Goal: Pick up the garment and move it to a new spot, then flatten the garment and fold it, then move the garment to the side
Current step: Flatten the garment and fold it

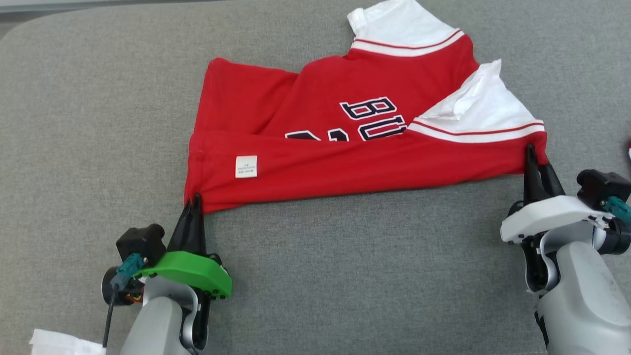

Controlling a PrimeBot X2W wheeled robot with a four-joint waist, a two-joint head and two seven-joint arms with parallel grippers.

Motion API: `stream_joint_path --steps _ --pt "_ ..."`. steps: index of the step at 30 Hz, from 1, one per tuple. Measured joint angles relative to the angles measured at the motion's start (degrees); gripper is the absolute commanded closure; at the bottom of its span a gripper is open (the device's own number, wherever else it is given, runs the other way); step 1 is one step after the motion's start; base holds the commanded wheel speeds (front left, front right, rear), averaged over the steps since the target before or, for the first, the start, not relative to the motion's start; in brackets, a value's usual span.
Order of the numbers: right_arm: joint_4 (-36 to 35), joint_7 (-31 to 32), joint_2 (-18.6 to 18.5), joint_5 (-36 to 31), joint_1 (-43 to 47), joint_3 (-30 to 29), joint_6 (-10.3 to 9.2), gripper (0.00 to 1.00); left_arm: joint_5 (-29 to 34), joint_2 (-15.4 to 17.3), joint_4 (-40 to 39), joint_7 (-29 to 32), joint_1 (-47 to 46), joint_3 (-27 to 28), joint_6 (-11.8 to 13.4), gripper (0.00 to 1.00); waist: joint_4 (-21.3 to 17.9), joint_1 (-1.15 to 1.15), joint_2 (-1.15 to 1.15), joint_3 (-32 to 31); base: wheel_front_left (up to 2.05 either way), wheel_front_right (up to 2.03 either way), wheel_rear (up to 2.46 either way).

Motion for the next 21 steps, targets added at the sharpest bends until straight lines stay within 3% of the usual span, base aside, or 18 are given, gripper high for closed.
stream_joint_path --steps 18,19,20,21 --pt "3.6 0.0 0.1 4.0 12.6 2.2 0.00 1.00 -0.5 0.1 -1.8 0.0 14.4 -4.0 0.7 1.00 0.5 0.00 0.00 -11.6 0.00 0.00 0.00" --pt "3.8 0.0 0.1 4.0 12.6 2.1 0.00 1.00 -0.9 0.1 -1.9 0.0 14.4 -4.4 1.1 0.76 0.6 0.00 0.00 -11.5 0.00 0.00 0.00" --pt "3.9 0.0 0.2 3.9 12.6 2.0 0.00 0.56 -1.3 0.1 -2.0 0.0 14.4 -4.7 1.4 0.43 0.6 0.00 0.00 -11.4 0.00 0.00 0.00" --pt "4.0 0.0 0.3 3.8 12.6 1.8 0.00 0.00 -1.4 0.1 -2.2 0.0 14.3 -5.0 1.7 0.00 0.6 0.00 0.00 -11.2 0.00 0.00 0.00"
